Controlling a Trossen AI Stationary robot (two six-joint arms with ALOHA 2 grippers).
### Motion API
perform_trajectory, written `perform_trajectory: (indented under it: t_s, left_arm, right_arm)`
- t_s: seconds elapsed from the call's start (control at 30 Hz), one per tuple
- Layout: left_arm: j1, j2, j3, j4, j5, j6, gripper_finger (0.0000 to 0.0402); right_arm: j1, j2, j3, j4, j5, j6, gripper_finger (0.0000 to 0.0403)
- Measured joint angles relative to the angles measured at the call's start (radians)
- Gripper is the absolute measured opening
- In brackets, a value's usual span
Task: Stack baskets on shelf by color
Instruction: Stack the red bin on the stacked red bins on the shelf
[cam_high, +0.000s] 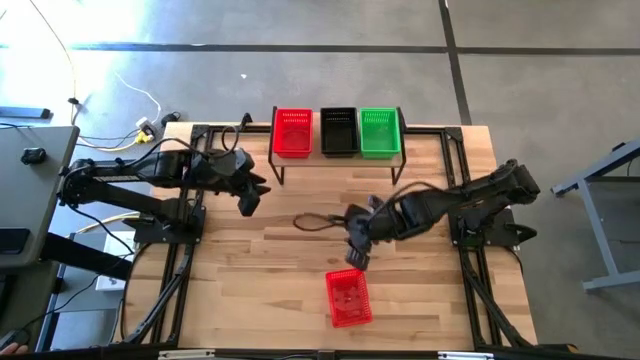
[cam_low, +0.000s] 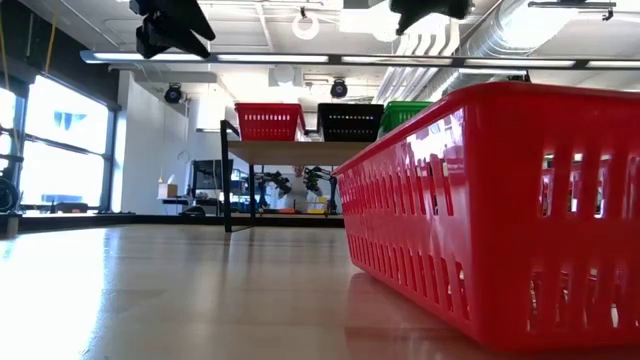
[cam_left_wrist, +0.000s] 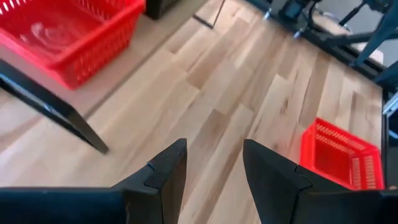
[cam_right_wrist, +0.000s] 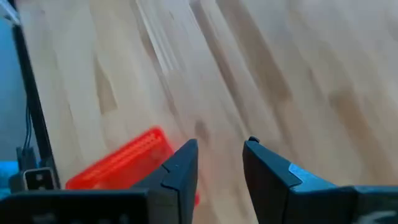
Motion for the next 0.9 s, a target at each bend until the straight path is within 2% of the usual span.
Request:
perform_trajectory:
  t_s: [0.23, 0.6, 0.73, 0.9]
  left_arm:
    - [-0.065, 0.001, -0.02, 0.007, -0.024, -0.078, 0.0147]
    - [-0.164, 0.004, -0.02, 0.015, -0.132, -0.148, 0.0147]
    - [-0.202, 0.008, -0.02, 0.014, -0.184, -0.122, 0.0147]
    - [-0.249, 0.012, -0.02, 0.015, -0.218, -0.124, 0.0147]
  right_arm:
    - [0.101, 0.041, 0.0, -0.081, 0.004, 0.266, 0.0113]
    - [0.185, 0.138, 0.0, -0.092, -0.071, 0.656, 0.0113]
    - [0.207, 0.177, 0.0, -0.092, -0.075, 0.762, 0.0113]
    - [0.216, 0.229, 0.0, -0.1, -0.094, 0.811, 0.0113]
